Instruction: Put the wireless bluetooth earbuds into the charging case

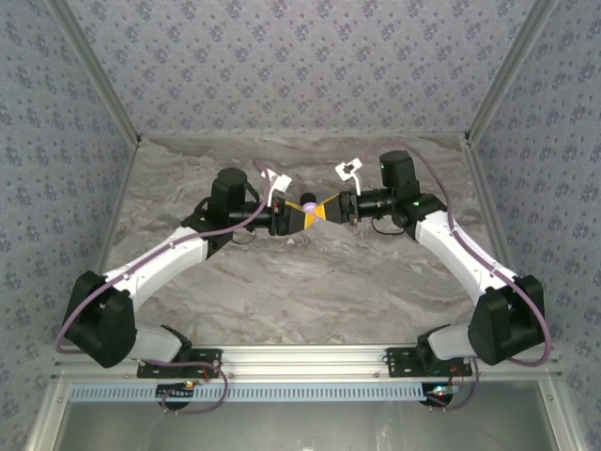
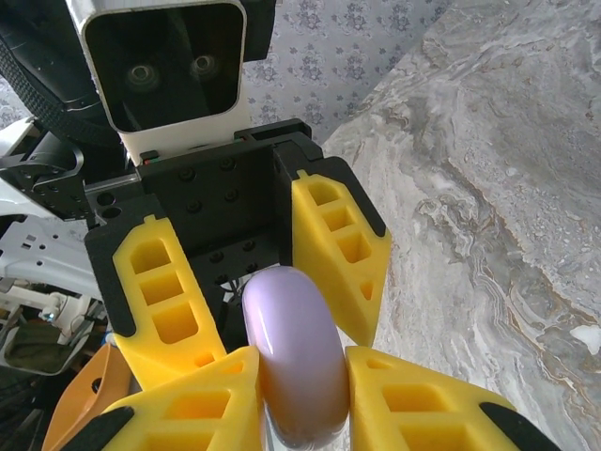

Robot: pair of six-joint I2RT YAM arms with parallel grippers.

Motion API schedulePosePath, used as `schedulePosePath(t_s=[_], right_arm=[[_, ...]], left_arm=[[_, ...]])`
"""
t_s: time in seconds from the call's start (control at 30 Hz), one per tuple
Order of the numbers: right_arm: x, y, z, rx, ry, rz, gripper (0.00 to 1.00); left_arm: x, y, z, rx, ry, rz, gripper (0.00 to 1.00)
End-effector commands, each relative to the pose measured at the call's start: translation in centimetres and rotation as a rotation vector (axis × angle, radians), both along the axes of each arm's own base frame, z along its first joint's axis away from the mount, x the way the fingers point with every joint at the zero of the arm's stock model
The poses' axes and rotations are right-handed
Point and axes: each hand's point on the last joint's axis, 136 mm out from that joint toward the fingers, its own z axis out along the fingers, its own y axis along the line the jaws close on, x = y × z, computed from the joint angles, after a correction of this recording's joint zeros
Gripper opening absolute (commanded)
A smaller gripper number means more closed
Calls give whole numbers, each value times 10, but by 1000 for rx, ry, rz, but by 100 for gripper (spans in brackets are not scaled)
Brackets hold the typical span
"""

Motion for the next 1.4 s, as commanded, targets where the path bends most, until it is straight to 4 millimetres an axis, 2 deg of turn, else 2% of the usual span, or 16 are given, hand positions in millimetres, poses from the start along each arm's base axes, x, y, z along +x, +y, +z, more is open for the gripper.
schedulePosePath(t_s=[0.0, 0.3, 0.53, 0.67, 0.7, 0.83, 0.87, 0.9, 1.0, 1.07, 1.17, 1.37], right_arm=[[-1, 0, 19, 23, -48, -5, 27], [-2, 0, 18, 17, -48, -13, 28], [-1, -7, 16, -35, -65, -58, 44], [-2, -16, 9, -116, -89, -107, 49], [-1, -19, 6, -145, -92, -123, 50], [-4, -23, 2, -206, -103, -126, 52], [-5, -23, 1, -218, -107, -128, 52], [-4, -24, -3, -230, -106, -137, 52], [6, -31, -19, -289, -84, -207, 51], [10, -37, -37, -340, -61, -245, 52], [11, -49, -71, -423, 13, -279, 52], [-12, -54, -123, -501, 141, -228, 51]], left_arm=[[-2, -1, 13, -28, -38, -5, 49], [-2, -3, 12, -24, -37, -8, 30], [2, 0, 9, 36, -79, 8, 29], [4, 2, 7, 69, -191, 0, 30], [3, 2, 6, 70, -241, -12, 27], [-7, 0, 8, 30, -434, -72, 26], [-5, 1, 7, 36, -459, -63, 24], [0, 2, 5, 51, -469, -41, 17], [15, 1, -13, 118, -404, -5, 9], [20, 2, -28, 152, -342, 5, 14], [23, 4, -48, 187, -259, 36, 18], [25, 23, -84, 291, -87, 160, 26]])
